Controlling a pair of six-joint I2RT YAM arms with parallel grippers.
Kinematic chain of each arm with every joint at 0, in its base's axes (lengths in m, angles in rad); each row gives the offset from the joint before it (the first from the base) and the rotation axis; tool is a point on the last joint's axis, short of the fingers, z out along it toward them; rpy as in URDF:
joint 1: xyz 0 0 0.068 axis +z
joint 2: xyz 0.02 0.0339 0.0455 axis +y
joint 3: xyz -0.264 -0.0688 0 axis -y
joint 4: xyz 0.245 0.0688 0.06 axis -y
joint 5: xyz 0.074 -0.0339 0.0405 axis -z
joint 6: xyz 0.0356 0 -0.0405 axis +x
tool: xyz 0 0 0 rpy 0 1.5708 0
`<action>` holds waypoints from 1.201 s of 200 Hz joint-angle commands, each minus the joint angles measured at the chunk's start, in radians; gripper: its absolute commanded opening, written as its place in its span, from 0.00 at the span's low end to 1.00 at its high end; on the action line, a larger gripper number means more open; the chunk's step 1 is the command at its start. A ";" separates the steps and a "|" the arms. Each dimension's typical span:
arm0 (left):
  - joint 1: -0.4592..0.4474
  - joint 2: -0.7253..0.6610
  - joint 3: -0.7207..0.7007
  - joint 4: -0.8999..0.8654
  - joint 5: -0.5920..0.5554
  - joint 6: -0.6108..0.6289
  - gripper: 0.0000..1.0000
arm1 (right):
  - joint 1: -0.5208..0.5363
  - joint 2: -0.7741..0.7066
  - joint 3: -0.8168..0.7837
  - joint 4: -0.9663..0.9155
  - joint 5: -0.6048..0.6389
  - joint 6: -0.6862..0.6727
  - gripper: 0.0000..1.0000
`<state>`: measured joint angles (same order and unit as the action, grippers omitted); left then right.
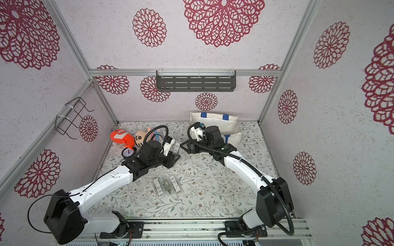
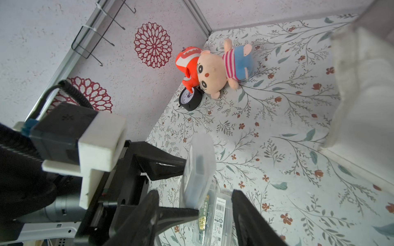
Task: Put the compass set into the canvas bag
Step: Place the compass set in the canvas bag.
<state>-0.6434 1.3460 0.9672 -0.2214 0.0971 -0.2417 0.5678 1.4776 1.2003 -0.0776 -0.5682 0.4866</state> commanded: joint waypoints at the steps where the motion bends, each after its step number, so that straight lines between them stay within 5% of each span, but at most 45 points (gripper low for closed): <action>1: -0.015 0.017 0.032 0.023 0.013 0.039 0.30 | 0.018 0.027 0.046 0.048 -0.028 0.013 0.54; 93: -0.025 0.024 0.034 0.037 -0.006 0.044 0.30 | 0.041 0.104 0.082 0.041 -0.039 0.031 0.42; 192: -0.025 0.018 0.031 0.029 -0.027 0.033 0.40 | 0.044 0.093 0.084 0.014 -0.005 0.011 0.15; 240: -0.025 -0.026 -0.008 0.038 -0.039 -0.004 0.62 | 0.042 0.068 0.103 -0.037 0.048 -0.032 0.08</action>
<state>-0.6613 1.3666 0.9768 -0.2218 0.0727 -0.2379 0.6044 1.5890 1.2533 -0.0837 -0.5613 0.4976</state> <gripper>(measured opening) 0.578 0.208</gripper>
